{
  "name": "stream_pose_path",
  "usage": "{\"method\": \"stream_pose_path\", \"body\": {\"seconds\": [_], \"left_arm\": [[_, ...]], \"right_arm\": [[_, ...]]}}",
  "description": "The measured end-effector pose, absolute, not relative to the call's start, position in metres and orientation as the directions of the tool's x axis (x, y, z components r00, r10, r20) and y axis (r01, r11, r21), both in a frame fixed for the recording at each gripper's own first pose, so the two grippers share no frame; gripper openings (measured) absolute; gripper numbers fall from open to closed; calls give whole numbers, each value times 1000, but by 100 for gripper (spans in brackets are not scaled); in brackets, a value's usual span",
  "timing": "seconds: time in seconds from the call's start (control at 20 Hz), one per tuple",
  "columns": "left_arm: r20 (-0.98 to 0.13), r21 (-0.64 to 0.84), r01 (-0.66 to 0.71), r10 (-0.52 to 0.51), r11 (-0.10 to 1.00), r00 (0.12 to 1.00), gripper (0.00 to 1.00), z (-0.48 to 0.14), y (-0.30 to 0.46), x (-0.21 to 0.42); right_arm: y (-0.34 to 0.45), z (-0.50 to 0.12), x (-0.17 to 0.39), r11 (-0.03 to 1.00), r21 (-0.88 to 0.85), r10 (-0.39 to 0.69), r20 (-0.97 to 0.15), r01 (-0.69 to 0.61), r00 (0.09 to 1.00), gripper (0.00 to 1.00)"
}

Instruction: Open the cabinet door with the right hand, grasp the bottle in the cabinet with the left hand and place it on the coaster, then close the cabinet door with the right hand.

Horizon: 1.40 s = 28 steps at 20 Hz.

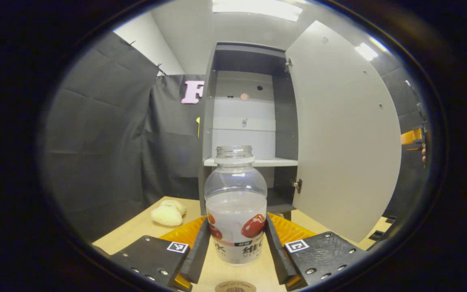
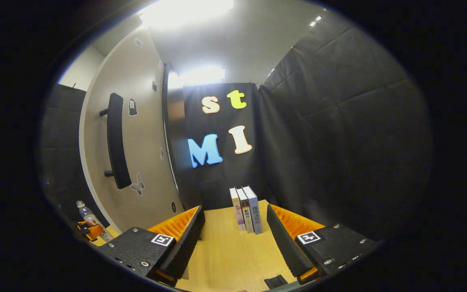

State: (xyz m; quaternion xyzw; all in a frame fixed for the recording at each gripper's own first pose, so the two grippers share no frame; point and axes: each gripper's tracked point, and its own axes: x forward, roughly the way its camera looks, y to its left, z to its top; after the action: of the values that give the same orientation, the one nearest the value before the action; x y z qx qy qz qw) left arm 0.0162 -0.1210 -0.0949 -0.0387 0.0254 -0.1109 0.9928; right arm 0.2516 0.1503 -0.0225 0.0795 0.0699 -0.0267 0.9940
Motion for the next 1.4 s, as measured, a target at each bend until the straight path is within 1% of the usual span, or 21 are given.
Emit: {"method": "stream_pose_path", "body": {"seconds": [0.2, 0.6, 0.8, 0.95, 1.05, 1.1, 1.15, 1.2, 1.25, 1.35, 1.4], "left_arm": [[-100, -91, 178, -187, 980, 977, 71, -139, -115, 0], [-199, -106, 105, -125, 989, 972, 71, -219, -109, -11], [-193, -95, 67, -84, 993, 978, 71, -234, -103, -15], [-222, -77, 30, -46, 997, 974, 71, -252, -98, -19], [-239, -74, 25, -42, 997, 970, 71, -260, -99, -22], [-238, -69, 23, -39, 997, 971, 77, -261, -101, -24], [-228, -62, 25, -39, 998, 973, 72, -258, -102, -24], [-240, -53, 25, -37, 998, 970, 77, -260, -103, -27], [-255, -47, 20, -31, 999, 966, 68, -262, -103, -27], [-256, -53, 16, -29, 998, 966, 77, -255, -105, -26], [-250, -53, 17, -29, 998, 968, 83, -249, -105, -26]], "right_arm": [[150, -25, 251, 988, 143, -35, -159, 58, 987, 95], [153, -20, 252, 996, 77, -27, -167, 40, 986, 95], [158, -19, 254, 998, 48, -19, -170, 27, 985, 95], [164, -17, 256, 999, 40, -10, -168, 17, 986, 95], [167, -18, 257, 999, 33, -3, -171, 9, 985, 95], [167, -19, 258, 1000, 28, -1, -173, 6, 985, 95], [168, -18, 259, 1000, 26, -1, -173, 5, 985, 95], [168, -18, 259, 1000, 31, 0, -170, 5, 986, 95], [170, -16, 260, 999, 39, 4, -165, 2, 986, 95], [171, -14, 261, 999, 47, 9, -155, -2, 988, 95], [171, -13, 262, 999, 48, 11, -151, -4, 988, 92]]}}
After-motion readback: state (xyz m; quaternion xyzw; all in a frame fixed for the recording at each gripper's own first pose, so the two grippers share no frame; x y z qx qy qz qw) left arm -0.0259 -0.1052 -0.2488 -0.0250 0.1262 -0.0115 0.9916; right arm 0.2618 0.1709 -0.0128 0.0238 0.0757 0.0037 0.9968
